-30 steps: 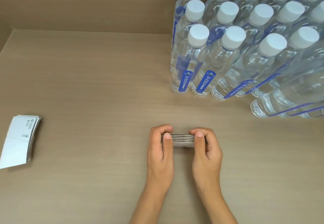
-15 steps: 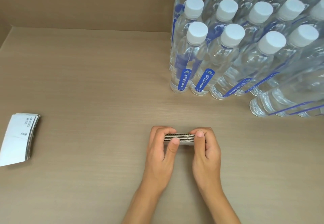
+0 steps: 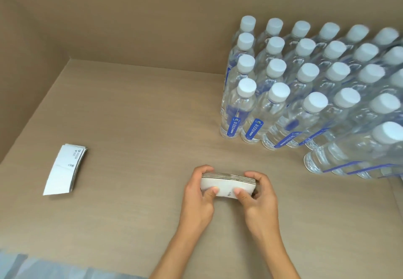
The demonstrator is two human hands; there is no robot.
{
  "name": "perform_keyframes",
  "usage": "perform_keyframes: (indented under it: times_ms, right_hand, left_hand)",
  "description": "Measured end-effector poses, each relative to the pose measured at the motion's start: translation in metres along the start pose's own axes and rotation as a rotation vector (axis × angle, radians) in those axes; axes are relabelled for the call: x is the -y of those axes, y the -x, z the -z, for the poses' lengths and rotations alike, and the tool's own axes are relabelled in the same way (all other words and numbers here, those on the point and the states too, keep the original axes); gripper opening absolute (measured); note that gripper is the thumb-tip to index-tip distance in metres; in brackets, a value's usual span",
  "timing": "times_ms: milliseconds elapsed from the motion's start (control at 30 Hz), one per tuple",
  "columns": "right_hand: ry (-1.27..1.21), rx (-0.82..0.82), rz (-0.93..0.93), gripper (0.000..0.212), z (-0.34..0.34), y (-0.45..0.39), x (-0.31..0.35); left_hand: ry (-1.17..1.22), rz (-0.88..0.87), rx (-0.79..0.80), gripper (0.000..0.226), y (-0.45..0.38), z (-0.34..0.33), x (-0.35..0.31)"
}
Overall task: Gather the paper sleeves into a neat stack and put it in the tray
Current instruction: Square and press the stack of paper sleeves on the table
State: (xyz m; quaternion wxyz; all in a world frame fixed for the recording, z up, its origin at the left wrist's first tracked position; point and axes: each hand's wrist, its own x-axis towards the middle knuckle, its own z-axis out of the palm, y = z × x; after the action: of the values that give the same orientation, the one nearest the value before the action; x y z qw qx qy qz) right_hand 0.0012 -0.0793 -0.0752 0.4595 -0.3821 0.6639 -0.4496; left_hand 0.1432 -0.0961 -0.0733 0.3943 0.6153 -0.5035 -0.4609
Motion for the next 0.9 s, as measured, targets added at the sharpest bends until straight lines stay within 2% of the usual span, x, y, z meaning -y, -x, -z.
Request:
perform_keyframes:
  times_ms: [100,200,300,467,667,900]
  right_hand:
    - [-0.118,0.011,-0.115,0.038,0.005,0.002,0.016]
    - [-0.094,0.071,-0.16,0.025,0.006,0.011,0.031]
    - [-0.004,0.133,-0.142,0.025,0.005,0.015,0.054]
    - [0.137,0.225,-0.134,0.018,-0.004,0.017,0.087]
    - [0.249,0.289,-0.097,0.018,-0.025,0.017,0.111]
    - [0.42,0.374,0.007,0.014,-0.082,0.018,0.131]
  left_hand:
    - [0.148,0.172,-0.085,0.057,0.01,0.007,-0.013]
    - [0.284,0.335,-0.168,0.054,0.022,0.015,-0.025]
    - [0.323,0.43,-0.236,0.042,0.036,0.025,-0.037]
    - [0.337,0.472,-0.341,0.022,0.052,0.041,-0.06]
    - [0.359,0.513,-0.451,0.021,0.059,0.064,-0.074]
    - [0.418,0.561,-0.633,0.025,0.057,0.1,-0.064]
